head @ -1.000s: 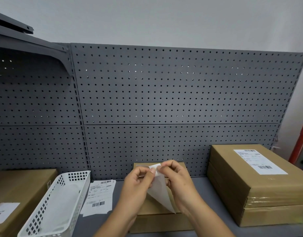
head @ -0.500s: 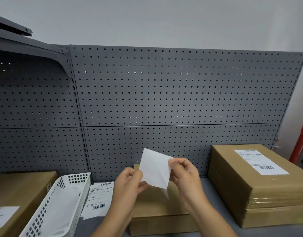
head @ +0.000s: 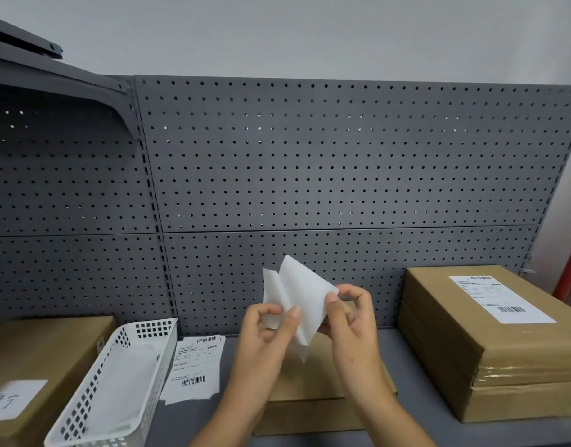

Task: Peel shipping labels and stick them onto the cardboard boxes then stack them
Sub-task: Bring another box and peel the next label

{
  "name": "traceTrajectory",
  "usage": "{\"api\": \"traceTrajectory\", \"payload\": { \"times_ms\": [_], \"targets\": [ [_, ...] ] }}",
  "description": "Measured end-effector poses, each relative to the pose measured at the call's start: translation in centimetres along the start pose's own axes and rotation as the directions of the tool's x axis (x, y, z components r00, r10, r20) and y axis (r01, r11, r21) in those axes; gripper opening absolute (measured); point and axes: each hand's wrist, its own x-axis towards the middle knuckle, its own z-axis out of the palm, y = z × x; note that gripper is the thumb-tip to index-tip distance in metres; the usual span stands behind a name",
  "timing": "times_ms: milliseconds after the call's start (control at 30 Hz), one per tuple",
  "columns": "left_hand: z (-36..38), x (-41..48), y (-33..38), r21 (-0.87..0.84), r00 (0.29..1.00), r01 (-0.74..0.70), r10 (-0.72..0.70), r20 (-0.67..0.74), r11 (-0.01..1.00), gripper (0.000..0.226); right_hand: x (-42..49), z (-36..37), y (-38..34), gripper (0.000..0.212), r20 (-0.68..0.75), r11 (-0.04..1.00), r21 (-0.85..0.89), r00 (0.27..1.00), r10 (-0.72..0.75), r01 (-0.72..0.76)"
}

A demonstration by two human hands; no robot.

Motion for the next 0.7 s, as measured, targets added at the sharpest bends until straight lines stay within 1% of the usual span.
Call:
{"api": "traceTrajectory", "payload": {
  "times_ms": [33,67,100,167,233,300,367,433,467,567,700],
  "targets": [
    [0.3,0.0,0.0,-0.073,0.999,0.038,-0.038,0.003,0.997,0.057,-0.3,0.2,0.0,0.006,0.028,1.0,0.009,1.0,0.004,-0.005],
    [0.6,0.0,0.0,-0.133,0.999,0.05,-0.05,0.004,0.99,0.062,-0.5,0.3,-0.1,0.009,0.055,1.0,0.021,0.998,0.017,-0.018],
    [0.7,-0.1,0.1,-0.167,0.999,0.048,-0.049,-0.001,0.985,0.062,-0.7,0.4,-0.2,0.01,0.073,0.999,0.038,0.997,0.034,-0.037],
    [0.6,0.1,-0.1,-0.201,0.999,0.04,-0.044,-0.015,0.979,0.059,-1.0,0.4,-0.2,0.012,0.094,0.994,0.077,0.993,0.065,-0.072],
    [0.4,0.2,-0.4,-0.221,1.0,0.023,-0.021,0.014,0.975,0.053,-1.1,0.3,0.1,0.014,0.092,0.99,0.102,0.992,0.091,-0.1],
    [0.2,-0.1,-0.3,-0.226,0.999,-0.003,0.013,0.04,0.974,0.044,-1.1,0.2,0.5,0.016,0.061,0.985,0.12,0.992,0.114,-0.121],
    [0.0,-0.1,-0.3,-0.23,1.0,-0.002,0.009,0.03,0.973,0.03,-0.7,-0.1,0.7,0.017,0.016,0.98,0.145,0.991,0.136,-0.137],
    [-0.8,0.1,-0.6,-0.25,1.0,0.025,-0.029,-0.012,0.968,0.017,-0.1,-0.6,0.6,0.017,-0.008,0.974,0.178,0.99,0.142,-0.138],
    [-1.3,0.3,-0.8,-0.264,0.998,0.033,-0.045,-0.037,0.964,0.014,0.2,-0.9,0.4,0.017,-0.016,0.973,0.188,0.99,0.138,-0.133],
    [-2.8,0.7,-1.4,-0.242,0.992,0.037,-0.065,-0.107,0.97,0.012,0.9,-2.0,-0.1,0.016,-0.053,0.972,0.206,0.99,0.127,-0.114],
    [-4.9,1.4,-1.8,-0.246,0.968,0.042,-0.1,-0.229,0.968,0.008,1.7,-3.0,-0.1,0.011,-0.147,0.963,0.255,0.982,0.123,-0.082]
  ]
}}
